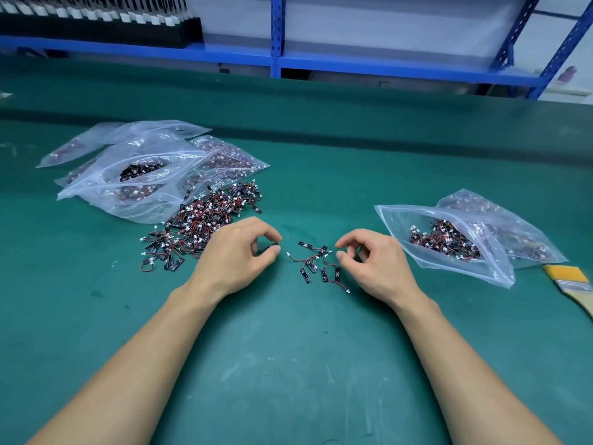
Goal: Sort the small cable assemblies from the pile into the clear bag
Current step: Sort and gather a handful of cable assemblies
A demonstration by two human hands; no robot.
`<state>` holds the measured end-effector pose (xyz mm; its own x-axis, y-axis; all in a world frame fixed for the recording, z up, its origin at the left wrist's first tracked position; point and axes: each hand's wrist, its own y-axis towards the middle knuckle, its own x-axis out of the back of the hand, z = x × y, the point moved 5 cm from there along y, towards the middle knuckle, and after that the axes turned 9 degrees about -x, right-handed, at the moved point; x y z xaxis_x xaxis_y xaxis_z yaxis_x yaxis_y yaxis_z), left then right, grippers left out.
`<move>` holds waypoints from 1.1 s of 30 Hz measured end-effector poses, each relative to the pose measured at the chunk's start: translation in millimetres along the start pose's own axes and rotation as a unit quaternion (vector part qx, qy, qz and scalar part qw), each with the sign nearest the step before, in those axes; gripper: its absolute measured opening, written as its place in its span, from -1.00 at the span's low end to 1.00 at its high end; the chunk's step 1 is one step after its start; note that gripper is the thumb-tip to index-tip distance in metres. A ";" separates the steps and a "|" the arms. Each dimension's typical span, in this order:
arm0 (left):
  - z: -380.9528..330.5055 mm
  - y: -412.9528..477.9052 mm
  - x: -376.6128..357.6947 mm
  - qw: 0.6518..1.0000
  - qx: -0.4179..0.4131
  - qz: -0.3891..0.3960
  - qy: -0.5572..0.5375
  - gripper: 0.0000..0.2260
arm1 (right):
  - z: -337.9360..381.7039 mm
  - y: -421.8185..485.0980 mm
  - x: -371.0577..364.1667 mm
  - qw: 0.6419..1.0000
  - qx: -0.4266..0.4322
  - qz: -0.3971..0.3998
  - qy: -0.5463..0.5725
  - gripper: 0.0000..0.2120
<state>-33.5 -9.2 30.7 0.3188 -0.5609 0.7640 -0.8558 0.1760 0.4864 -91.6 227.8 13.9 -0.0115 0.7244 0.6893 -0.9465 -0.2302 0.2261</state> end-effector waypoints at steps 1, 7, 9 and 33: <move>-6.7 0.3 0.4 1.000 -0.024 -0.002 -0.001 -0.92 | 1.7 -0.1 -1.3 1.000 0.012 0.003 -0.004 -0.91; -42.5 0.9 -22.1 0.989 -0.126 0.078 0.009 -0.87 | 11.1 -3.3 -16.1 0.995 0.065 0.066 -0.034 -0.80; -41.8 1.7 -27.4 0.987 -0.120 0.102 0.016 -0.88 | 13.3 -4.2 -20.4 0.993 0.077 0.075 -0.053 -0.76; -25.3 3.5 -14.1 0.980 -0.064 -0.050 -0.180 -0.95 | 14.3 -6.3 -19.4 0.994 0.051 0.073 -0.062 -0.69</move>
<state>-30.6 19.8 32.4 0.2133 -0.8259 0.5218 -0.7619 0.1938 0.6181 -80.9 205.9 9.0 -0.0998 0.5937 0.7985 -0.9002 -0.3957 0.1816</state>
